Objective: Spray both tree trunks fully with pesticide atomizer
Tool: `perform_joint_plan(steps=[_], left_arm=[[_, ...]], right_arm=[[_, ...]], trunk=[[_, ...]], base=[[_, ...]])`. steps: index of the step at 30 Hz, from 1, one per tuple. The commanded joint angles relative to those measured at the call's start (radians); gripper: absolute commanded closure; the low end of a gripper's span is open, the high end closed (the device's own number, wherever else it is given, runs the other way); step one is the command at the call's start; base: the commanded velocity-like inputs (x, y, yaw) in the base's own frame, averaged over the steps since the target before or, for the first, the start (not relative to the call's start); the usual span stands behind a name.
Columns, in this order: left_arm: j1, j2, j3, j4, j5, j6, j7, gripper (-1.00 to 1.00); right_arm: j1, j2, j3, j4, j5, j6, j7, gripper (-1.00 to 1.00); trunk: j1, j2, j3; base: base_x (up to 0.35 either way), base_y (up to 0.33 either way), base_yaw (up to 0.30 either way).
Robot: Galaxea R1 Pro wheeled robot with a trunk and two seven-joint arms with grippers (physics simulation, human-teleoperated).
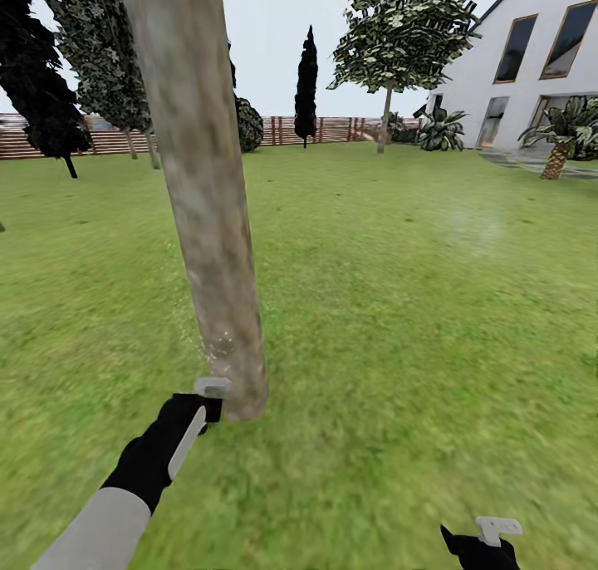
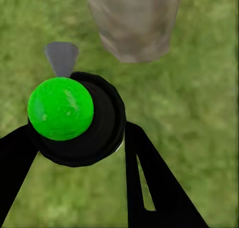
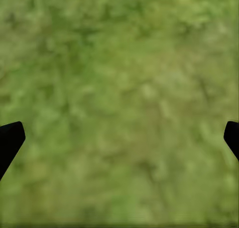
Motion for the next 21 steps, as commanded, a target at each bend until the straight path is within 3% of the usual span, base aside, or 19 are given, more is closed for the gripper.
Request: perform_joint_plan(steps=[1,4,6,8,10,12,14,15,20,21], left_arm=[[-0.024,-0.008,-0.002,-0.004,0.000,0.013,0.000,1.00],[-0.098,-0.072,-0.003,-0.006,0.000,0.128,0.000,1.00],[-0.118,-0.085,-0.004,-0.006,0.000,0.156,-0.001,1.00],[-0.123,-0.068,-0.001,-0.006,0.000,0.162,-0.005,1.00],[-0.129,-0.022,0.002,-0.007,0.005,0.164,-0.008,1.00],[-0.161,0.046,0.003,-0.006,0.008,0.173,-0.060,1.00],[-0.181,0.077,0.003,-0.006,0.008,0.186,-0.085,1.00],[-0.188,0.079,0.001,-0.006,0.005,0.190,-0.089,1.00],[-0.227,0.027,-0.004,-0.007,0.004,0.226,-0.092,1.00],[-0.233,0.025,-0.004,-0.007,0.006,0.226,-0.097,1.00]], right_arm=[[0.000,0.000,0.000,0.000,0.000,0.000,0.000,-1.00],[0.000,0.000,0.000,0.000,0.000,0.000,0.001,-1.00],[0.000,0.000,0.000,0.000,0.000,0.000,0.001,-1.00],[0.000,0.000,0.000,0.000,0.000,0.000,0.000,-1.00],[0.000,0.000,0.000,0.000,0.000,0.000,0.001,-1.00],[0.000,0.000,0.000,0.000,0.000,0.000,0.000,-1.00],[0.000,0.000,0.000,0.000,0.000,0.000,0.000,-1.00],[0.000,0.000,0.000,0.000,0.000,0.000,0.000,-1.00],[0.000,0.000,0.000,0.000,0.000,0.000,0.000,-1.00],[0.000,0.000,0.000,0.000,0.000,0.000,0.000,-1.00]], trunk=[[0.000,0.000,0.000],[0.000,0.000,0.000],[0.000,0.000,0.000],[0.000,0.000,0.000],[0.000,0.000,0.000],[0.000,0.000,0.000],[0.000,0.000,0.000],[0.000,0.000,0.000],[0.000,0.000,0.000],[0.000,0.000,0.000]], base=[[-0.008,0.002,0.000],[-0.002,0.000,0.000],[0.000,0.000,0.000],[0.000,0.000,0.000],[0.000,0.000,0.000],[0.000,0.000,0.000],[0.000,0.000,0.000],[0.000,0.000,0.000],[0.000,0.000,0.000],[0.000,0.000,0.000]])
